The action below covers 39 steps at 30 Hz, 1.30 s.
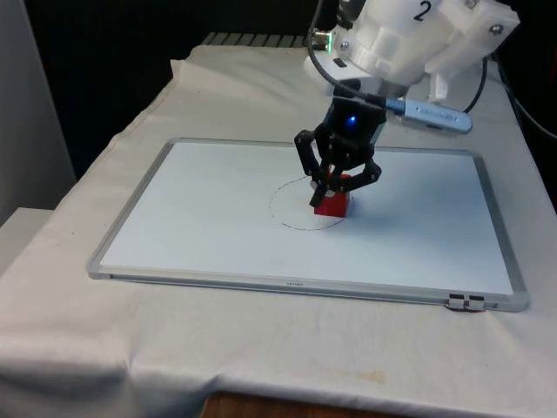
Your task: Push the cube into the marked area.
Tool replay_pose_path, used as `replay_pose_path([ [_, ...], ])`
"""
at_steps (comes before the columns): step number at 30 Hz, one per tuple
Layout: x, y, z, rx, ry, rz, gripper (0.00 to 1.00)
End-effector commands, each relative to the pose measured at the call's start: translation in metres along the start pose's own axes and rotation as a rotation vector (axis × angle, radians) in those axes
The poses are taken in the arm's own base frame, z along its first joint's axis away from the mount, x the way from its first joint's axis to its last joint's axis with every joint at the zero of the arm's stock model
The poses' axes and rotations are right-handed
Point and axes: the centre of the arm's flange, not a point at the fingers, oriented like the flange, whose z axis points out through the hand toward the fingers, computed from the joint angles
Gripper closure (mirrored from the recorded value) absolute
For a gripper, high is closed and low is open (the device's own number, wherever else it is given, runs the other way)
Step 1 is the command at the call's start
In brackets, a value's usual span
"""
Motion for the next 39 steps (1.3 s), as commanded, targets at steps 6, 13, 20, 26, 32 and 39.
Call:
replay_pose_path([
  [6,0.005,0.000,-0.026,0.006,0.010,-0.032,1.00],
  [13,0.010,-0.003,-0.052,-0.002,0.011,-0.082,1.00],
  [20,0.017,-0.002,-0.065,-0.004,0.008,-0.128,1.00],
  [26,0.022,-0.002,-0.073,-0.003,0.007,-0.165,1.00],
  [32,0.027,0.000,-0.084,-0.001,0.011,-0.214,1.00],
  [39,0.029,0.002,-0.092,0.010,0.017,-0.253,1.00],
])
